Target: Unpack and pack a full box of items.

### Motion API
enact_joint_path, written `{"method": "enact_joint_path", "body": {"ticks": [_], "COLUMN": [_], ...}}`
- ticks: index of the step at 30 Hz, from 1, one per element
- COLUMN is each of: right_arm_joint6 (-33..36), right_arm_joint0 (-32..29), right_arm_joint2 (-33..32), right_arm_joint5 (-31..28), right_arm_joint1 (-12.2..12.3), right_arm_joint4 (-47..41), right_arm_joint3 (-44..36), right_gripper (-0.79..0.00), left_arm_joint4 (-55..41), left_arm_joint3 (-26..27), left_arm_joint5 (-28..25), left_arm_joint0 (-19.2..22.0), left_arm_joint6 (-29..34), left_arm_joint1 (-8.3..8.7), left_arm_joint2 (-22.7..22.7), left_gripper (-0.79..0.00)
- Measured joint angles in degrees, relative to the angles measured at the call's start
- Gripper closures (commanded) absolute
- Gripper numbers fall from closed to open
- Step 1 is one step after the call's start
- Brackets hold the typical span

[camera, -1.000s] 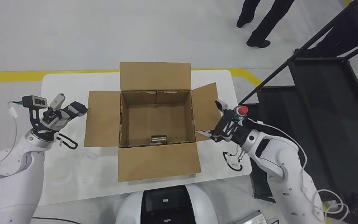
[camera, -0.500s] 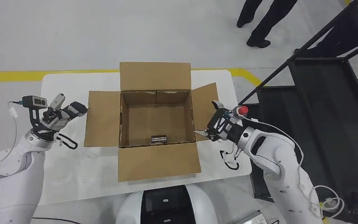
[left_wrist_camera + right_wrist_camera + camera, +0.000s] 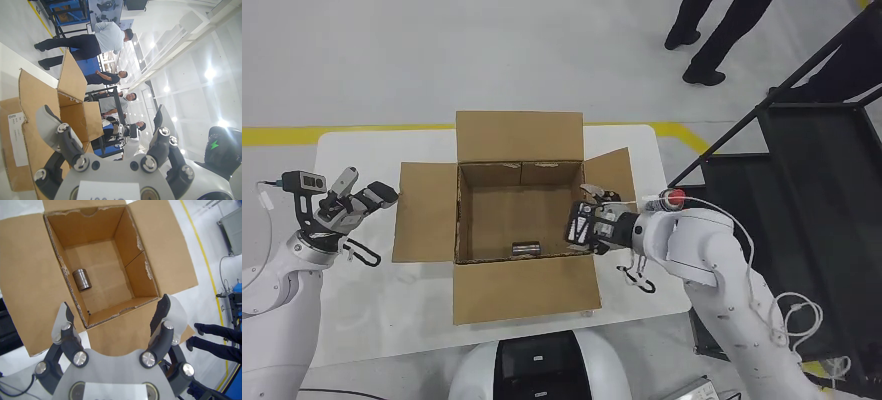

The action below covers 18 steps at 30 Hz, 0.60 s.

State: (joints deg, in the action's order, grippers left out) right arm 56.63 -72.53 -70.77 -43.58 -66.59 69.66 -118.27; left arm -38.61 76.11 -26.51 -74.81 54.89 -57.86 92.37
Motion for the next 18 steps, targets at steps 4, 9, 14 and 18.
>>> {"method": "enact_joint_path", "body": {"ticks": [4,9,14,18], "right_arm_joint6": [8.35,11.23,11.37,11.36], "right_arm_joint0": [8.32,15.25,15.59,15.59], "right_arm_joint2": [7.63,12.90,13.08,13.07], "right_arm_joint5": [4.16,7.17,7.30,7.30], "right_arm_joint1": [-0.58,-0.82,-0.83,-0.83], "right_arm_joint4": [-3.61,-5.80,-5.81,-5.80], "right_arm_joint3": [6.72,12.80,13.04,13.03], "right_gripper": [-0.785,-0.785,-0.785,-0.785], "left_arm_joint4": [0.00,0.00,0.00,0.00], "left_arm_joint3": [0.00,0.00,0.00,0.00], "left_arm_joint5": [0.00,0.00,0.00,0.00], "left_arm_joint0": [0.00,0.00,0.00,0.00], "left_arm_joint6": [0.00,0.00,0.00,0.00], "left_arm_joint1": [0.00,0.00,0.00,0.00], "left_arm_joint2": [0.00,0.00,0.00,0.00], "left_gripper": [-0.785,-0.785,-0.785,-0.785]}}
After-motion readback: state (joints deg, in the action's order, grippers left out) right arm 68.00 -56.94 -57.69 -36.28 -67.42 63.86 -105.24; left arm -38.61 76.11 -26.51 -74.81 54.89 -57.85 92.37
